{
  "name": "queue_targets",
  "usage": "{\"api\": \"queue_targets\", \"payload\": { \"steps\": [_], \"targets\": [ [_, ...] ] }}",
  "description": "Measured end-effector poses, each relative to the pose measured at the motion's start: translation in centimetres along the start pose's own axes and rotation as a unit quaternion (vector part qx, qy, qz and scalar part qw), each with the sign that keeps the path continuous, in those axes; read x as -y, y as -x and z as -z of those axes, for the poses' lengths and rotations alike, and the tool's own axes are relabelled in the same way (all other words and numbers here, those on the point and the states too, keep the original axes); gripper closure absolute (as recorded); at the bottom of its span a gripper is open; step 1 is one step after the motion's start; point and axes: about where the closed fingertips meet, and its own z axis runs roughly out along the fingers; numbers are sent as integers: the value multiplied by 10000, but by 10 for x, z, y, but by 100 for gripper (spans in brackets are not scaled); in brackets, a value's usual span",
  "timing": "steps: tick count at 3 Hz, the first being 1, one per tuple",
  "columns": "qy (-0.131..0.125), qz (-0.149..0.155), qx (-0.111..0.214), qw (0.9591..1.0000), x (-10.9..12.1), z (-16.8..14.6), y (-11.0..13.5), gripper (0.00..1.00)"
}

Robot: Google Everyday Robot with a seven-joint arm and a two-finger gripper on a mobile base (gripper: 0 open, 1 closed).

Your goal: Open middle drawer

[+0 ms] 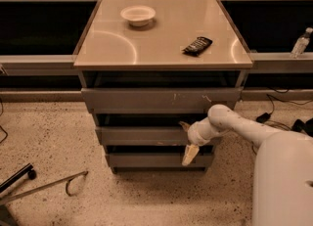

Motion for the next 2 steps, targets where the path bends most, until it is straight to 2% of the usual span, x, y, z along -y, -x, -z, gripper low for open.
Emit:
{"api": "queue_targets", "payload": {
  "steps": [1,2],
  "targets": [
    [113,-121,-50,9998,-5,-7,-8,0],
    [115,-127,-50,9998,-5,-4,-6,0]
  ]
}}
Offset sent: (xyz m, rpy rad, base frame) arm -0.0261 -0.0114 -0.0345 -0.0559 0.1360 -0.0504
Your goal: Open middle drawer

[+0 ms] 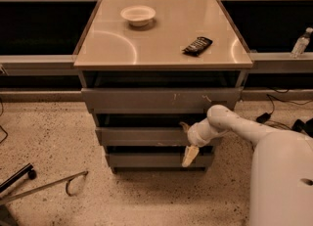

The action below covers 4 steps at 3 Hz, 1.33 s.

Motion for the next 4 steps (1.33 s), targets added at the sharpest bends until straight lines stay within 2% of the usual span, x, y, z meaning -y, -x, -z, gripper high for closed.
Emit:
{"api": "queue_targets", "payload": {
  "steps": [1,2,3,4],
  "targets": [
    [332,-318,7,9989,-47,27,4,0],
    [519,-320,-2,9981,-65,21,6,0],
    [522,-319,0,9981,-66,21,6,0],
    [663,-256,80,9974,-74,18,11,0]
  ]
}}
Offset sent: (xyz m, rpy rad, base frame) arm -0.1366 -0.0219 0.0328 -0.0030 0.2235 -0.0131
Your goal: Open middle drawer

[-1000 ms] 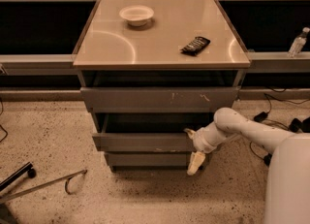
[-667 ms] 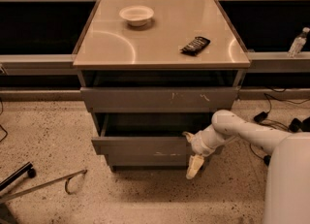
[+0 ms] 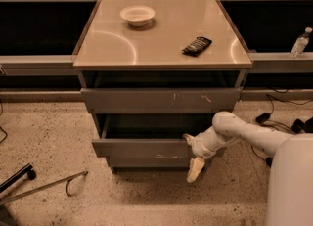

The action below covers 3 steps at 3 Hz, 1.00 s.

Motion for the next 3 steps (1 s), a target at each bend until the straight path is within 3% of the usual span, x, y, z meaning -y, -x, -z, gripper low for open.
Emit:
{"api": "queue_targets", "payload": {
  "steps": [1,2,3],
  "targets": [
    [2,0,1,10000,0,1,1,0],
    [113,-11,65,9999,-15,1,4,0],
    [349,-69,206,9992,-52,2,12,0]
  ]
}}
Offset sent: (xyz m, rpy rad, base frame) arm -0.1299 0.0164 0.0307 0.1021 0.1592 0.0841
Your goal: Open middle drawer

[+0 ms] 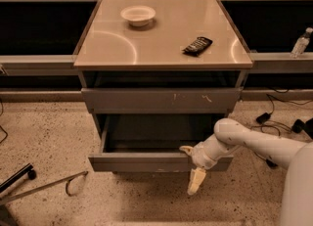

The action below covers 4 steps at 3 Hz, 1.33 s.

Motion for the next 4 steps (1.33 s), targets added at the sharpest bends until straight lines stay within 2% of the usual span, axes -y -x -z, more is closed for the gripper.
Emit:
{"api": "queue_targets", "payload": {
  "steps": [1,2,3,4],
  "targets": [
    [33,11,1,10000,-2,-2,0,0],
    [311,43,19,9995,-32,-5,2,0],
    [489,30,151,9987,-79,7,11,0],
    [518,-97,315,9981,-134,18,17,0]
  ]
}}
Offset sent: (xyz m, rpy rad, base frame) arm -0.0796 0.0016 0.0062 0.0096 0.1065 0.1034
